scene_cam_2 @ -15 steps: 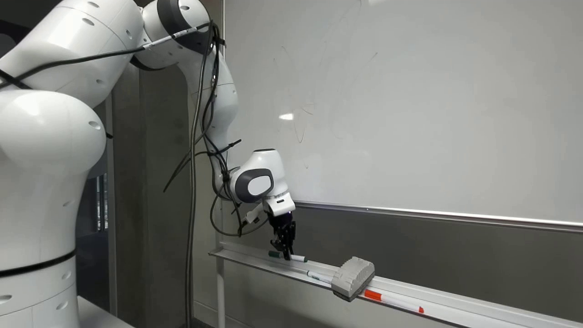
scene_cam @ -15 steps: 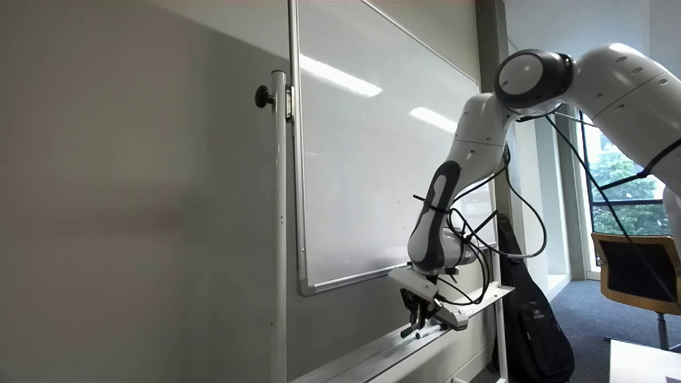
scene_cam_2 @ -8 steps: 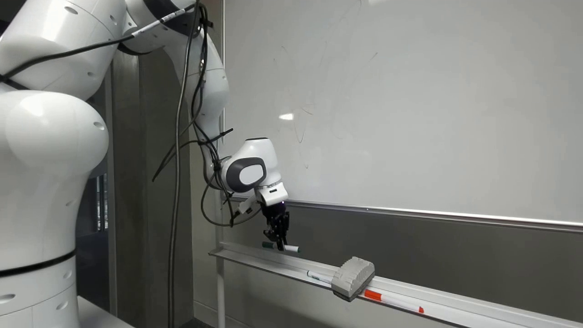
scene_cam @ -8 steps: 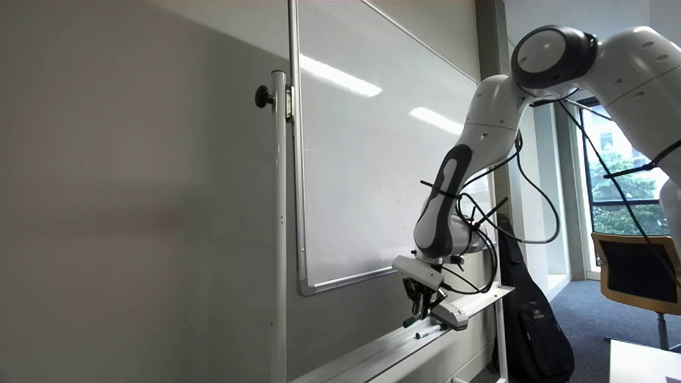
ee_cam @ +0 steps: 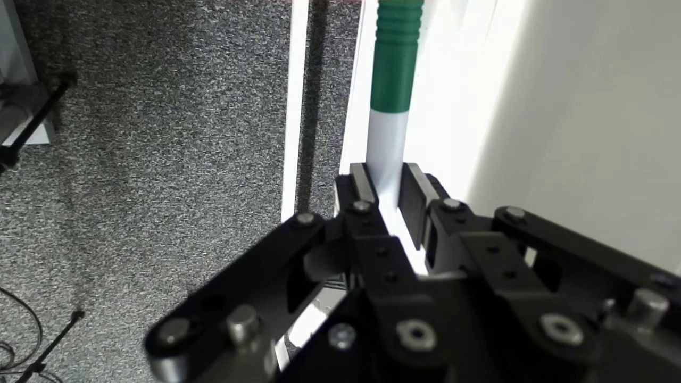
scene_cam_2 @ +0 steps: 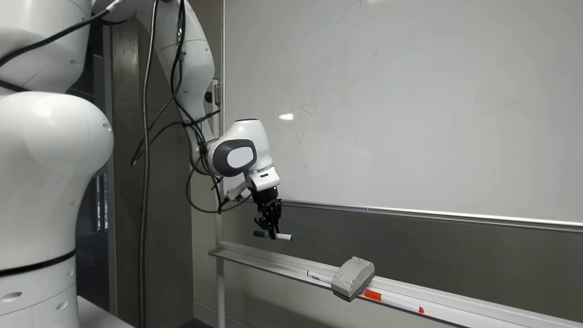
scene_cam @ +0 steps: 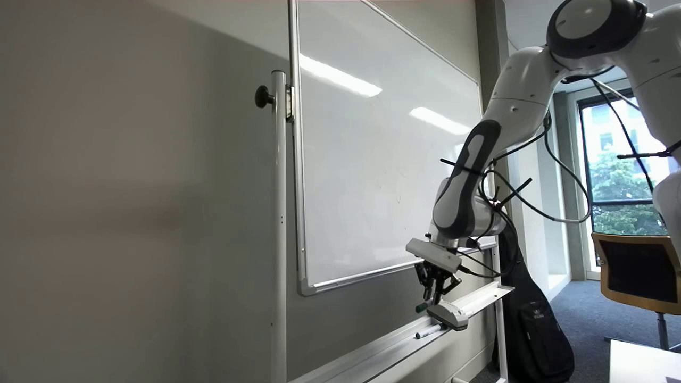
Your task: Move the left marker to the left
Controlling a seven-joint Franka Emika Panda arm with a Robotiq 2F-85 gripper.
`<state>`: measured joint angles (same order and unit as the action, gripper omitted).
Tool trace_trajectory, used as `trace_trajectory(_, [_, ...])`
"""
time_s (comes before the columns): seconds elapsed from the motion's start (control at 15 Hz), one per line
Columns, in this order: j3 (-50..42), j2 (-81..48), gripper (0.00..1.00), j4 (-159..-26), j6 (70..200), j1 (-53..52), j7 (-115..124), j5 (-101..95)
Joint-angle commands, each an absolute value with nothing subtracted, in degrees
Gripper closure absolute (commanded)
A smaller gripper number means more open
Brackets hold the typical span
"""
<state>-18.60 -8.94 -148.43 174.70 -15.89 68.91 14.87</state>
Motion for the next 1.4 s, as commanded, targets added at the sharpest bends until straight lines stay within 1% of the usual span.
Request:
trace_trajectory(0.0, [-22.25,-1.75,0.95,-153.35,169.01,-17.71,70.27,9.44])
trace_trajectory(0.4, [-23.11,2.39,0.95,-154.16,159.99,-16.24,71.73,3.9])
trace_trajectory(0.47, [-15.96,2.89,0.95,-154.05,159.02,-8.91,71.52,3.7])
trace_trajectory(0.73, [-10.55,3.69,0.95,-154.03,156.74,-3.65,71.04,4.25])
trace_trajectory(1.07, [-6.4,3.0,0.95,-153.55,155.83,-1.04,69.39,6.4])
trace_trajectory(1.33, [-2.87,-6.5,0.95,-148.73,160.96,-2.55,69.03,8.89])
